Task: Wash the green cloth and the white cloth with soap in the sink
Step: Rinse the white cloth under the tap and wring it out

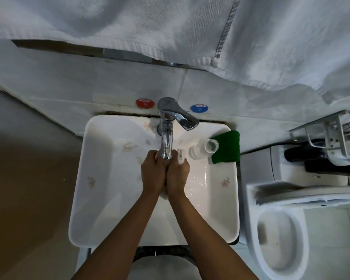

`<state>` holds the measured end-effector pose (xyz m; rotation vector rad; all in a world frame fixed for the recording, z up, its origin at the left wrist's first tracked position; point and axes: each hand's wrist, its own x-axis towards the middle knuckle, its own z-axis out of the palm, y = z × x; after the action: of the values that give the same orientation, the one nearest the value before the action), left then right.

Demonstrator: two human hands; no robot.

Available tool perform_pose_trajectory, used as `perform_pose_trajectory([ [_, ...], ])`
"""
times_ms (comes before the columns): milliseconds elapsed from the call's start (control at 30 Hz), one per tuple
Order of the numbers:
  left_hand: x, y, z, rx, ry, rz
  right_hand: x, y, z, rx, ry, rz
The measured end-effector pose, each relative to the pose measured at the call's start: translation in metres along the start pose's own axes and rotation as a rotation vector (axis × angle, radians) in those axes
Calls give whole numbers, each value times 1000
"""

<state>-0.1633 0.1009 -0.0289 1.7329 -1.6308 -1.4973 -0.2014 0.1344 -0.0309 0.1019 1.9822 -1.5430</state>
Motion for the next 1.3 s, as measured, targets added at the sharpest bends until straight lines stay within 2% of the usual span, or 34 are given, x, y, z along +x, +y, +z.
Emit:
perform_pose_trajectory([
  [133, -16, -8, -3, -206, -64, 15, 1, -5, 1, 192, 39, -24],
  [233, -24, -15, -1, -351, -82, -34, 2, -6, 4, 272, -57, -11],
  [300, -23, -14, -1, -408, -38, -33, 3, -6, 3, 275, -131, 4],
  [467, -16, -13, -8, -327, 88, 7, 4, -11, -18, -20, -286, 23],
  [633, -15, -11, -11, -165, 88, 99, 7, -20, -33, 21, -501, 82],
  [733, -12, -7, -2, -77, 76, 104, 5, -12, -24, -26, -388, 106],
  [867, -13, -3, 4, 23, 108, 35, 1, -3, -13, 30, -252, -49],
  [1000, -18, -2, 3, -77, 177, -15, 1, 3, -9, -109, -191, -81],
  [1133, -17, -8, 4, -43, 192, 25, 1, 7, -5, -117, -73, -71],
  [1300, -16, -6, 2, 40, 175, 82, 3, 17, -5, -289, -78, -161],
])
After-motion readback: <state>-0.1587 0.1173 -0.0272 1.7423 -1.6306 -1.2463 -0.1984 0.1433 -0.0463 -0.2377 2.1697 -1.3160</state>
